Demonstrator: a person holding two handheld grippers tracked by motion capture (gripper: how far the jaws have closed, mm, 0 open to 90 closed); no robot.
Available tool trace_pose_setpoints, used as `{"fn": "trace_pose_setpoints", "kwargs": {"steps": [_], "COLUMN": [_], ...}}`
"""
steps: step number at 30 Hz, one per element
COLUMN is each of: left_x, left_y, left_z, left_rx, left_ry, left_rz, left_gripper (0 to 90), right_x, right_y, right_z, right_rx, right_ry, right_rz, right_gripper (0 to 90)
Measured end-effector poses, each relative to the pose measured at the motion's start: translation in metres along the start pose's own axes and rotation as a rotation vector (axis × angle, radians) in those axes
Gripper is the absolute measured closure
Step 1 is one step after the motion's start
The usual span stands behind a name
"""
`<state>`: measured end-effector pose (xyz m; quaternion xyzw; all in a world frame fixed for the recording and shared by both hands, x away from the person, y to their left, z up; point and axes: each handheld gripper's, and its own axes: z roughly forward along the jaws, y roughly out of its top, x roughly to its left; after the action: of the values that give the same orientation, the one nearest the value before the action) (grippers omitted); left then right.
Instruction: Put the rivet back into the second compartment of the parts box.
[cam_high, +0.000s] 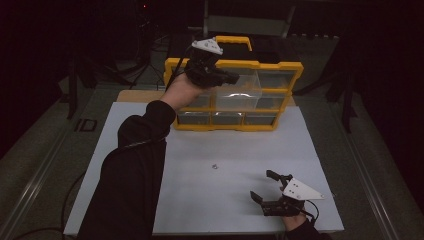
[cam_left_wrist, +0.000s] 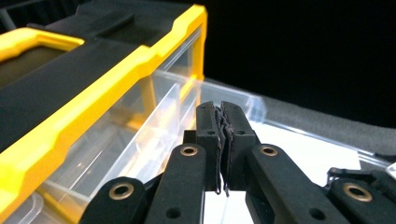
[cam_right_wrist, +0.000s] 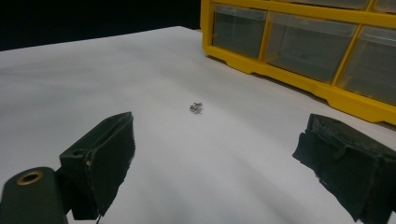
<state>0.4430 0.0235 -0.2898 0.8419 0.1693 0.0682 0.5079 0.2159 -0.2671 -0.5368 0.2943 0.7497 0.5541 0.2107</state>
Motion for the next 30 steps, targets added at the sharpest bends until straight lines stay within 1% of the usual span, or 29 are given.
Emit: {"fn": "trace_pose_setpoints", "kwargs": {"steps": [3,6,8,9,11,12,13,14,16,17,18,21,22,23,24,25,26,28,30], "left_x": [0.002,0.002,0.001,0.001,0.002,0.002,0.003,0.003,0.003,0.003,0.002,0.001,0.001,0.0,0.0,-0.001,-0.002,-0.003,-0.004], "left_y": [0.003,0.006,0.007,0.008,0.008,0.008,0.008,0.008,0.008,0.007,0.007,0.006,0.005,0.003,0.002,0.0,-0.002,-0.006,-0.01], "left_z": [0.006,0.013,0.015,0.016,0.016,0.015,0.014,0.013,0.01,0.008,0.006,0.003,0.0,-0.003,-0.004,-0.006,-0.009,-0.014,-0.02], "left_rx": [0.033,0.076,0.075,0.07,0.056,0.054,0.051,0.047,0.042,0.041,0.041,0.036,0.033,0.039,0.04,0.04,0.042,0.035,0.026], "left_ry": [0.002,0.013,0.019,0.029,0.036,0.031,0.037,0.031,0.03,0.021,0.034,0.037,0.024,0.025,0.024,0.016,0.011,-0.006,-0.003], "left_rz": [-0.002,0.008,0.022,0.021,0.008,0.001,-0.006,-0.019,-0.031,-0.034,-0.031,-0.032,-0.043,-0.044,-0.046,-0.047,-0.04,-0.047,-0.044], "left_gripper": [85.6,85.0,83.3,80.3,70.5,66.1,62.3,56.3,48.4,45.5,41.0,24.4,24.4,13.3,13.3,9.4,9.4,0.9,0.8], "right_x": [0.0,0.0,0.0,0.0,-0.001,-0.001,-0.001,-0.001,-0.001,-0.001,-0.001,-0.001,0.0,0.0,0.0,0.001,0.001,0.0,0.0], "right_y": [0.0,0.0,-0.001,-0.001,-0.001,-0.001,-0.001,-0.001,-0.001,-0.001,-0.001,-0.001,-0.001,0.0,0.0,0.0,0.0,-0.001,-0.001], "right_z": [0.0,0.0,0.0,0.0,0.0,0.0,-0.001,-0.001,-0.001,-0.001,-0.001,-0.001,-0.001,0.0,0.0,0.0,0.0,0.0,0.0], "right_rx": [0.001,0.002,0.003,0.002,0.002,0.001,0.001,0.002,0.002,0.002,0.003,0.004,0.004,0.006,0.006,0.005,0.005,0.006,0.008], "right_ry": [0.002,0.002,0.003,0.003,0.002,0.001,0.0,-0.001,-0.001,-0.002,-0.002,-0.002,-0.002,-0.001,-0.001,-0.001,-0.001,-0.002,0.0], "right_rz": [0.0,0.0,0.001,0.002,0.002,0.004,0.004,0.005,0.005,0.004,0.005,0.003,0.002,0.0,0.0,0.0,0.0,0.0,0.001], "right_gripper": [9.6,9.7,9.6,9.7,9.6,9.6,9.6,9.6,9.7,9.6,9.7,9.6,9.6,9.7,9.7,9.6,9.6,9.6,9.6]}}
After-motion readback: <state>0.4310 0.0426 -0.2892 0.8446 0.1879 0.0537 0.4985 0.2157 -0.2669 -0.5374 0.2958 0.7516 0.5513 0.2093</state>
